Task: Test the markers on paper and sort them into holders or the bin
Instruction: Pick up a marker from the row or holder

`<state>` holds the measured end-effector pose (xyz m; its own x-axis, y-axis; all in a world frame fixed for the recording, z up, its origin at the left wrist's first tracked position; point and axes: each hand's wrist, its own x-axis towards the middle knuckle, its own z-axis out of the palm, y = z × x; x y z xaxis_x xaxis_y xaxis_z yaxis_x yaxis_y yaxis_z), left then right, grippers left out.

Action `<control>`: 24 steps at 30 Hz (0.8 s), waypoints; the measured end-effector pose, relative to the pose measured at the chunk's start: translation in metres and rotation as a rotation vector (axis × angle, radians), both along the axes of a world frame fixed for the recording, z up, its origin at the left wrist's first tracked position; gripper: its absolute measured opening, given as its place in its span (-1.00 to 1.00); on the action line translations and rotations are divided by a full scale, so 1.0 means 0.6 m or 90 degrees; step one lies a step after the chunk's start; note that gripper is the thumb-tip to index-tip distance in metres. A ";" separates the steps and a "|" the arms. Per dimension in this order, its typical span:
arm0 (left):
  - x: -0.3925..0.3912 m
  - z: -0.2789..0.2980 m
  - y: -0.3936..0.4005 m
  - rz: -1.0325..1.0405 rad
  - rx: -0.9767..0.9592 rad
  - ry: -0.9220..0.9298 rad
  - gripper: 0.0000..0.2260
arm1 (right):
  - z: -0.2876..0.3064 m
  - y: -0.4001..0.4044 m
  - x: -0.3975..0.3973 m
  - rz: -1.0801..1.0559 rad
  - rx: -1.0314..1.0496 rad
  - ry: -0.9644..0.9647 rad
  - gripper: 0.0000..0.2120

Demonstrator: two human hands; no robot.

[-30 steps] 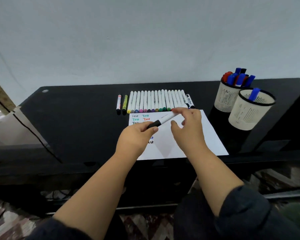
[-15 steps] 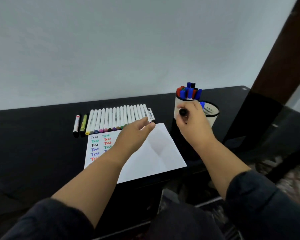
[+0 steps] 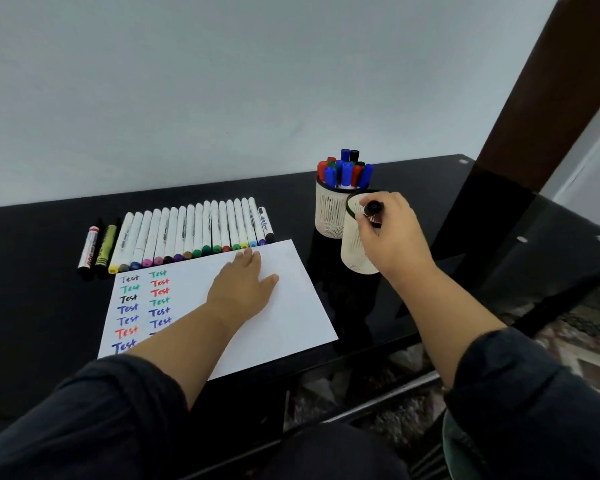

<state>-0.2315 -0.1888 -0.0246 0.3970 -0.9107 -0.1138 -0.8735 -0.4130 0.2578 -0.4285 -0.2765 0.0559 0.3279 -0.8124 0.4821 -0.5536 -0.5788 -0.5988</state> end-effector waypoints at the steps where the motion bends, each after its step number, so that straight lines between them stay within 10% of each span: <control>1: 0.000 -0.006 0.002 -0.002 0.008 -0.002 -0.42 | 0.001 -0.006 0.001 -0.011 -0.004 0.023 -0.80; 24: -0.001 -0.016 0.011 0.015 -0.034 0.023 -0.45 | 0.019 -0.032 0.026 -0.117 0.040 0.197 -0.68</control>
